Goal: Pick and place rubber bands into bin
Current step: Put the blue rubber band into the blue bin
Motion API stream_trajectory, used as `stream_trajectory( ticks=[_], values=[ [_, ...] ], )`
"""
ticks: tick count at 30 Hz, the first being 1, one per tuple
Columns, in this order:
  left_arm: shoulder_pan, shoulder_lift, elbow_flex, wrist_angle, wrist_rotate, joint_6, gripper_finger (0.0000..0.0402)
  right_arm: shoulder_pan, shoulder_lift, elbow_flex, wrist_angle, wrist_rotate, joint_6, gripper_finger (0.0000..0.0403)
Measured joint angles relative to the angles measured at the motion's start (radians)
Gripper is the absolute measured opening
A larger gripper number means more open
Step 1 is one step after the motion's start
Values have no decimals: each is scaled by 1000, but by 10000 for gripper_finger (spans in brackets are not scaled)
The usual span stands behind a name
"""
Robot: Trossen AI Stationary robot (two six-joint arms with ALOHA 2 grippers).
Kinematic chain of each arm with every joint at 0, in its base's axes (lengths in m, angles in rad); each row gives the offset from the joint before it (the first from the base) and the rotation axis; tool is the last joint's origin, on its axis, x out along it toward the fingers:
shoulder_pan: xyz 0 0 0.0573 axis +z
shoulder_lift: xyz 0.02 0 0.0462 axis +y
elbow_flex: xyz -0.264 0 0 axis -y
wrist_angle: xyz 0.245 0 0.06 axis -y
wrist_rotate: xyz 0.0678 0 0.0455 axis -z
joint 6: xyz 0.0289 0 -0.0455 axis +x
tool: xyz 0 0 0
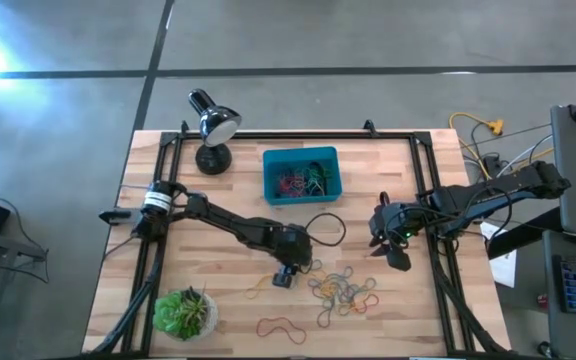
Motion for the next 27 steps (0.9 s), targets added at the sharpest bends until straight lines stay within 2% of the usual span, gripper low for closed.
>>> stream_trajectory(
  ticks=[4, 11, 21, 27],
  values=[
    [-1, 5, 0, 0, -11, -23, 103, 0, 0, 0, -9, -1, 0, 121],
    [-3, 6, -5, 1, -6, -48, 8, 0, 0, 0, -20, -1, -3, 121],
    [1, -12, 10, -17, -41, -48, 2, 0, 0, 0, -20, -2, -4, 114],
    [2, -80, 13, -9, -32, -64, 1, 0, 0, 0, -19, -2, -8, 114]
  ],
)
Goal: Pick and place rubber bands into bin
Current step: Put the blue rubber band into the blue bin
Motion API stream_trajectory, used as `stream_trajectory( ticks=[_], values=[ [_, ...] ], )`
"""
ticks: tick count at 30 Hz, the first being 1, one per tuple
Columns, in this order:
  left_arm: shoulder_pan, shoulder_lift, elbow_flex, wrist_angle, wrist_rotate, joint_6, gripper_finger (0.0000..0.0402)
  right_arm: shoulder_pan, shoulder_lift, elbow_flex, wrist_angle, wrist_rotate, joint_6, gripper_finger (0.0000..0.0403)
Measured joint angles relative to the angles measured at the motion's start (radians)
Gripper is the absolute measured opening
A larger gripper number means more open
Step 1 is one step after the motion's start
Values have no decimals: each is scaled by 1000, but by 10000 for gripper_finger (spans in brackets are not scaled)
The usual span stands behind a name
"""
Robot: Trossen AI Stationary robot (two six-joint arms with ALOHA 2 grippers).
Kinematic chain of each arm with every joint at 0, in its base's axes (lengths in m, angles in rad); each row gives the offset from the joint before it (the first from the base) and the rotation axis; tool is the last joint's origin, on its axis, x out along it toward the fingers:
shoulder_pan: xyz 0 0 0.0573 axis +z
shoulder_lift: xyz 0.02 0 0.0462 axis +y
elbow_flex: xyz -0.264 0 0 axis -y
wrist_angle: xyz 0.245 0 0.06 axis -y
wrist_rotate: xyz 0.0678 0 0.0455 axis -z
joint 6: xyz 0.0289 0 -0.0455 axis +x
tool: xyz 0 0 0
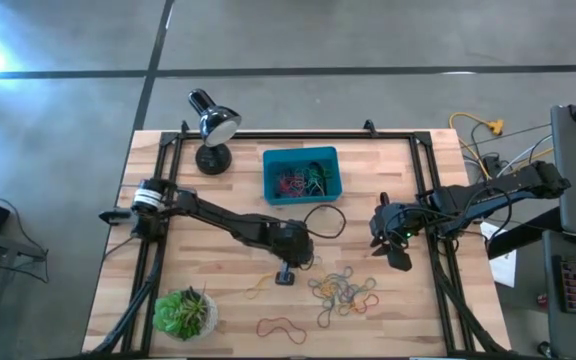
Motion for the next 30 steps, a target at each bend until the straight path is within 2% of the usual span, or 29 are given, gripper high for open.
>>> stream_trajectory(
  ticks=[9, 21, 30],
  values=[
    [13, -94, 3, 2, 1, -7, 0, 0, 0, 0, 2, 2, -29, 102],
    [50, -60, -47, -43, -3, -50, 12, 0, 1, 0, 8, 28, -36, 93],
    [50, -72, -47, -14, -28, -54, 1, 0, 2, 0, 3, 28, -33, 91]
  ],
)
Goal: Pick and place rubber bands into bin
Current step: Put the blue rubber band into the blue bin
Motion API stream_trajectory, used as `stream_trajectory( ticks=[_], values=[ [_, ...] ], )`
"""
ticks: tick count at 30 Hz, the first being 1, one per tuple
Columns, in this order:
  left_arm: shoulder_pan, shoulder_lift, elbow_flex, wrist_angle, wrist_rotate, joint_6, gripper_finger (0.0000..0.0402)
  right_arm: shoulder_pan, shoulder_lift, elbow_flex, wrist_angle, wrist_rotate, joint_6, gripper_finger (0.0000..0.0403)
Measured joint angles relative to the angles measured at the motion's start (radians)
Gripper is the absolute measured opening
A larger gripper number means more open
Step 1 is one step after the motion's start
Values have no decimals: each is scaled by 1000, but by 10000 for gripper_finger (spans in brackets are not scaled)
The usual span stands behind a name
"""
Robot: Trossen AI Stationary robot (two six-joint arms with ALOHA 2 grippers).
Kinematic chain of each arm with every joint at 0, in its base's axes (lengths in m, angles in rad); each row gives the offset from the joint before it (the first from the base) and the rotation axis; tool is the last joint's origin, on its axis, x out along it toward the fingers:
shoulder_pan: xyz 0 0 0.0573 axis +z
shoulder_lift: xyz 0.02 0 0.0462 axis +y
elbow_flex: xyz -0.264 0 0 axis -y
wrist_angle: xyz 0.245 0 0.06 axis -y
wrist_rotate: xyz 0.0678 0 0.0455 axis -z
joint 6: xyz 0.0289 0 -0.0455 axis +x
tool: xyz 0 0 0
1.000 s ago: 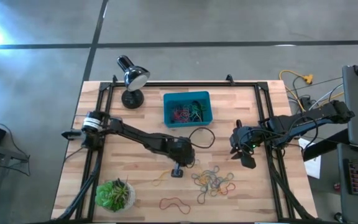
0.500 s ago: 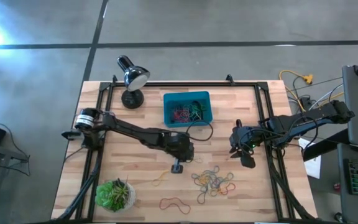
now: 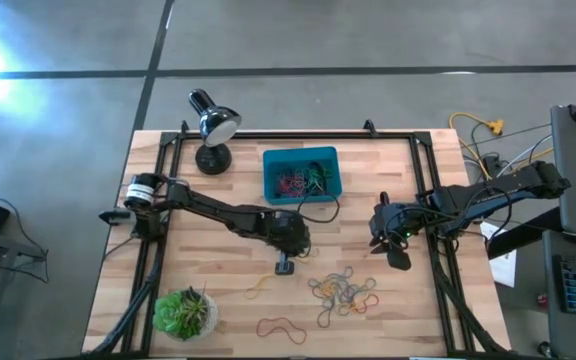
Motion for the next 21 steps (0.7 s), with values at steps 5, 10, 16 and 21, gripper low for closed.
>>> stream_trajectory(
  ticks=[5, 10, 16, 21],
  values=[
    [0, -9, 40, 5, -26, 9, 0, 0, 0, 0, 0, 0, -1, 85],
    [8, -27, 91, 1, -85, 56, 0, 0, 0, 0, 0, 0, -3, 85],
    [64, -46, 139, 0, -164, 99, 0, 0, 0, 0, 0, 0, -2, 89],
    [146, -68, 153, -2, -239, 107, 0, 0, 0, 0, 3, 3, 0, 82]
  ],
)
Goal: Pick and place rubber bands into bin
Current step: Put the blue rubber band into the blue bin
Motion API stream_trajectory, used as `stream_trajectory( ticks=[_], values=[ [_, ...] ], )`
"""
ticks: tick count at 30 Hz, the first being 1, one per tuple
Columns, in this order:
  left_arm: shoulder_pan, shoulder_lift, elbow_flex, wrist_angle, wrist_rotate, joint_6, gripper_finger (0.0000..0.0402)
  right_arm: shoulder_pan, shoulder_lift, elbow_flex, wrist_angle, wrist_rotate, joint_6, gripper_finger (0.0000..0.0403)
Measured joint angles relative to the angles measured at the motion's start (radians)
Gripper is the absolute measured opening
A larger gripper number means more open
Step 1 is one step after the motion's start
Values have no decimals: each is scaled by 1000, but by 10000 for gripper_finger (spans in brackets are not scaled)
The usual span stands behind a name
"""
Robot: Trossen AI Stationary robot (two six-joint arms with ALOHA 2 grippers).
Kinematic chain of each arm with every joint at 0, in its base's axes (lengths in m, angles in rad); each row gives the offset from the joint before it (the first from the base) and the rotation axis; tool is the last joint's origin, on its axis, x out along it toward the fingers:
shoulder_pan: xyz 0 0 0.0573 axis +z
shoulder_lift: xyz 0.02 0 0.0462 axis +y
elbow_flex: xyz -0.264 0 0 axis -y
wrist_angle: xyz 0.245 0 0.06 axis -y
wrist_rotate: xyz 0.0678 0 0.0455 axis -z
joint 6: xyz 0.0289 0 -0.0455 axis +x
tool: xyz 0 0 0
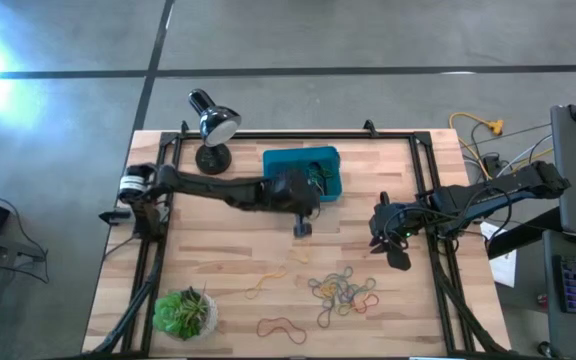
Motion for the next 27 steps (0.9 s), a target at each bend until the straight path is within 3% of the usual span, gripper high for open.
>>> stream_trajectory(
  ticks=[13, 27],
  values=[
    [233, 12, -6, -7, -35, 4, 0, -1, 0, 0, 61, 69, 9, 83],
    [258, 27, -6, -1, -26, 26, 0, 0, 1, 0, 79, 109, 8, 77]
  ],
)
